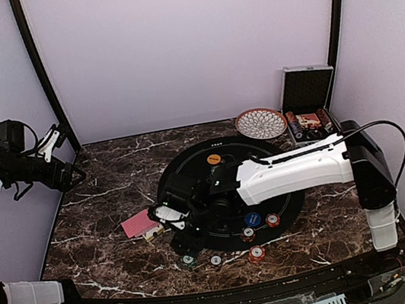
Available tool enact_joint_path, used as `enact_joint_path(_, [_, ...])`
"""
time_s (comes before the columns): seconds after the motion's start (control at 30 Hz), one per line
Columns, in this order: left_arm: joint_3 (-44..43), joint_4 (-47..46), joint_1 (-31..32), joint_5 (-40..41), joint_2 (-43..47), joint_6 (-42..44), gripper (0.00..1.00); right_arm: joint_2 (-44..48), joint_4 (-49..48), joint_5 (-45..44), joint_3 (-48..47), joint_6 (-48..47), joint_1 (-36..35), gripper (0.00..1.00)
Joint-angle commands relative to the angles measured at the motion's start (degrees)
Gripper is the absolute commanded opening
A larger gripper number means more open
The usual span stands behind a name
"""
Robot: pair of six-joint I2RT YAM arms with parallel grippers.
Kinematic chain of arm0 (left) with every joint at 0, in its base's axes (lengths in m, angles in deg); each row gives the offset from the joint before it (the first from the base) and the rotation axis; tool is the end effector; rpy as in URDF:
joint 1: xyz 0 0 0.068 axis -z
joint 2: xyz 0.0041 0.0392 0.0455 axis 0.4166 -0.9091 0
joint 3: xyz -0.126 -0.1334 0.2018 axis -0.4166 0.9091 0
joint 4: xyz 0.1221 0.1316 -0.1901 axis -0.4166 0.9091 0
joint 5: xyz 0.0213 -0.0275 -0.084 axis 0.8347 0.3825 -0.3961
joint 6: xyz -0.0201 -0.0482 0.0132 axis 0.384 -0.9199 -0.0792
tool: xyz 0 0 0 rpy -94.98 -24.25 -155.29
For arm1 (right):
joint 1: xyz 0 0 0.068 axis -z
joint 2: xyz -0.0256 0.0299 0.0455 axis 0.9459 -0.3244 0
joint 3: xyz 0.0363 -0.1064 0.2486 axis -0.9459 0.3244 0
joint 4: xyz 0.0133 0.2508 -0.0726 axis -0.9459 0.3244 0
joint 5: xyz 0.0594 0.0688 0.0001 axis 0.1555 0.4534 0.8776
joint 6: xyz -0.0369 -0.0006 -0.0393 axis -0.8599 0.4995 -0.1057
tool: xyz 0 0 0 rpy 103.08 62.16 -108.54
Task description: Distribute texas hold em gaming equipment
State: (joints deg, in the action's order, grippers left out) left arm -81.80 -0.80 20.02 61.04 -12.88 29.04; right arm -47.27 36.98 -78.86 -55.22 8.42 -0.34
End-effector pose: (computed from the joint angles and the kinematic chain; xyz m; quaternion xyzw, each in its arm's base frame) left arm 0.2139 0.0027 0.3611 0.2635 0.8635 -0.0750 0.4235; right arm 0.1445 0.4263 0.2164 -0.5043 0.8173 0.1667 0.2233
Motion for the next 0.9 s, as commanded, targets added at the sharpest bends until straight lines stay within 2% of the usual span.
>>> enact_joint_path(0.0, [0.68, 0.55, 0.14, -1.35, 1.17, 0.53, 0.99, -2.23, 2.25, 0.60, 1.16, -0.35, -3.28, 0.72])
enact_joint_path(0.33, [0.26, 0.98, 0.16, -1.30, 1.55, 0.62, 0.99, -6.70, 3.81, 0.75, -1.13, -1.88, -4.77, 0.71])
enact_joint_path(0.87, [0.39, 1.06, 0.16, -1.22, 1.46, 0.51, 0.99, -10.32, 4.03, -1.51, -5.19, -2.76, -4.95, 0.58])
